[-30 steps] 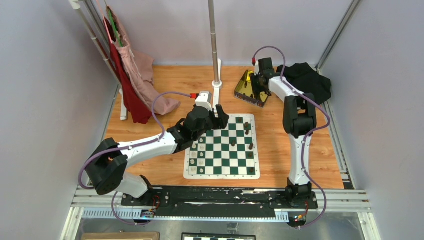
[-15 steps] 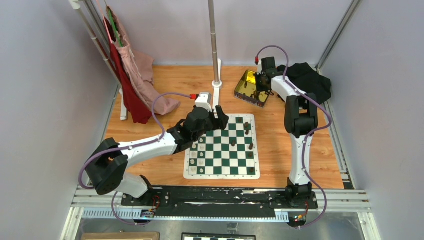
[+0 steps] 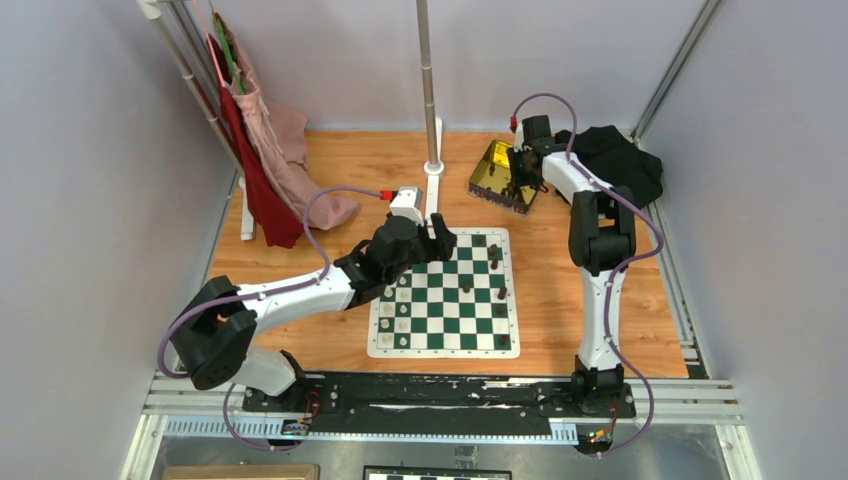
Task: Set up the chess pieces on the board
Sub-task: Pick up the chess piece from the storage box.
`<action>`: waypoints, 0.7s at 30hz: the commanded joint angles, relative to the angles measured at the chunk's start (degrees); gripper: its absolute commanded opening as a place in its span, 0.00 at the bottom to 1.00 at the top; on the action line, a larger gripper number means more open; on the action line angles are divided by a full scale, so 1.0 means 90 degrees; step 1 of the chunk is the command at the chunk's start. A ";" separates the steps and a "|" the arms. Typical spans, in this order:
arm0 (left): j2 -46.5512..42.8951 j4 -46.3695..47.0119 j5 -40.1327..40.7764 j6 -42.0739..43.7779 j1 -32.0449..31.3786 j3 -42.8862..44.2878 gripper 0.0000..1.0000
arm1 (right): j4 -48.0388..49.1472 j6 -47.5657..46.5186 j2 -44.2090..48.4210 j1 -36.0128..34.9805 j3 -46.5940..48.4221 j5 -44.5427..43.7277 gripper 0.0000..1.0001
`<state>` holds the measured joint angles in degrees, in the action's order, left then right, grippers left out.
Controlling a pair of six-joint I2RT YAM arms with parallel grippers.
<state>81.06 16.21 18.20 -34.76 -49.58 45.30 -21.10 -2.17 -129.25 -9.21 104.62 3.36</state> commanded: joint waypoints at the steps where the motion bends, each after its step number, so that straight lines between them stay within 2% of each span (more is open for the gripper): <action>1: -0.0084 0.0181 0.0038 -0.0061 0.0017 -0.0043 0.76 | -0.0172 -0.0002 0.0027 0.0095 0.0007 -0.0011 0.33; 16: 0.0026 0.0173 -0.0009 -0.0098 0.0012 -0.0012 0.76 | -0.0757 -0.0168 -0.0447 0.0083 0.0452 0.0270 0.33; 18: 0.0019 0.0194 -0.0011 -0.0107 0.0018 -0.0023 0.76 | -0.0802 -0.0178 -0.0495 0.0083 0.0493 0.0272 0.30; 21: 0.0036 0.0217 -0.0010 -0.0103 0.0013 -0.0042 0.76 | -0.0800 -0.0178 -0.0515 0.0083 0.0504 0.0245 0.17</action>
<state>81.06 16.23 18.15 -35.29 -49.58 45.30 -24.91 -2.96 -131.94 -9.21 108.18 5.02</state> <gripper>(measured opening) 0.764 0.249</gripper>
